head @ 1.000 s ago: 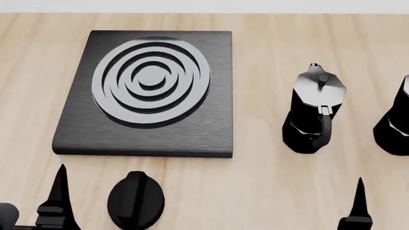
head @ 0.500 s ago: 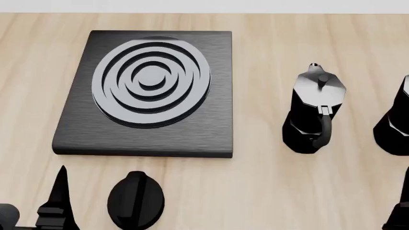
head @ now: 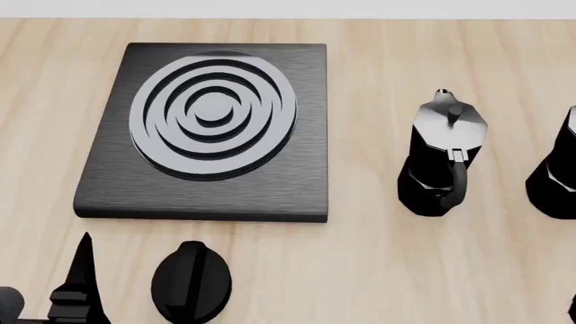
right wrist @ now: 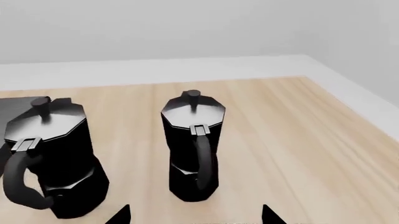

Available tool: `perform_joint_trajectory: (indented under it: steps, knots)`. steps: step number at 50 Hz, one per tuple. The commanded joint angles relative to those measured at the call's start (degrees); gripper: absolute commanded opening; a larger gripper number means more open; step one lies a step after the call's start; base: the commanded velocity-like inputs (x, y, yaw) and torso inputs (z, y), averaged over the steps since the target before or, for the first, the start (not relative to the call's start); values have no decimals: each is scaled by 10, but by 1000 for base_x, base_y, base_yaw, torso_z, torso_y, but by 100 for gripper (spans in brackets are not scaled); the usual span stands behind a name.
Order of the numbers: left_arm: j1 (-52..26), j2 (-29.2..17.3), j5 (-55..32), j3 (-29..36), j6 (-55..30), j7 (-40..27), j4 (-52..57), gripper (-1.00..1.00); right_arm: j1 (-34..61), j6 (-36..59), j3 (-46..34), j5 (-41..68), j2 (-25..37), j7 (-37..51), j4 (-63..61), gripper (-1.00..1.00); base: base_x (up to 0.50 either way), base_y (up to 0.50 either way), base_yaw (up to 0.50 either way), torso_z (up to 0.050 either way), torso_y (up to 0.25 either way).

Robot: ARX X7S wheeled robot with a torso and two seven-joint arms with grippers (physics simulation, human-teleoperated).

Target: Put the right moka pot on the stove.

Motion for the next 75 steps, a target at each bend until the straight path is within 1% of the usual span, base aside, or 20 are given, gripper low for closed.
perform_joint_trajectory:
  steps: [1,11,17,19,22,34,53,59,68,75]
  knots:
    - [-1,-1,-1,2,0,-1,0,100,38,-24,-28,-24,-10,-23,74,100,0,0,0,0,0]
    - [-4,-2,-5,2,-3,-5,1,100,101,-21,-62,-39,-11,-31,131,100,0,0,0,0,0]
    - [-2,-1,-4,2,3,-4,-2,100,143,-25,-95,-63,-17,-38,173,100,0,0,0,0,0]
    - [-3,-2,-5,2,2,-4,-2,100,171,13,-99,-48,-2,-27,162,100,0,0,0,0,0]
    - [-4,-1,-5,3,3,-4,-3,100,185,12,-109,-55,-5,-29,175,100,0,0,0,0,0]
    - [-3,-3,-6,4,6,-4,-4,100,229,18,-141,-72,-10,-33,199,100,0,0,0,0,0]
    - [-6,-4,-10,4,6,-7,-6,100,307,-4,-190,-114,-27,-67,302,100,0,0,0,0,0]
    - [-7,-3,-10,5,7,-9,-8,100,319,3,-198,-115,-27,-72,307,100,0,0,0,0,0]
    - [-8,-5,-10,5,7,-11,-9,100,342,-18,-213,-128,-38,-98,358,100,0,0,0,0,0]
    - [-9,-5,-11,5,6,-14,-9,100,350,-11,-222,-130,-35,-107,362,100,0,0,0,0,0]
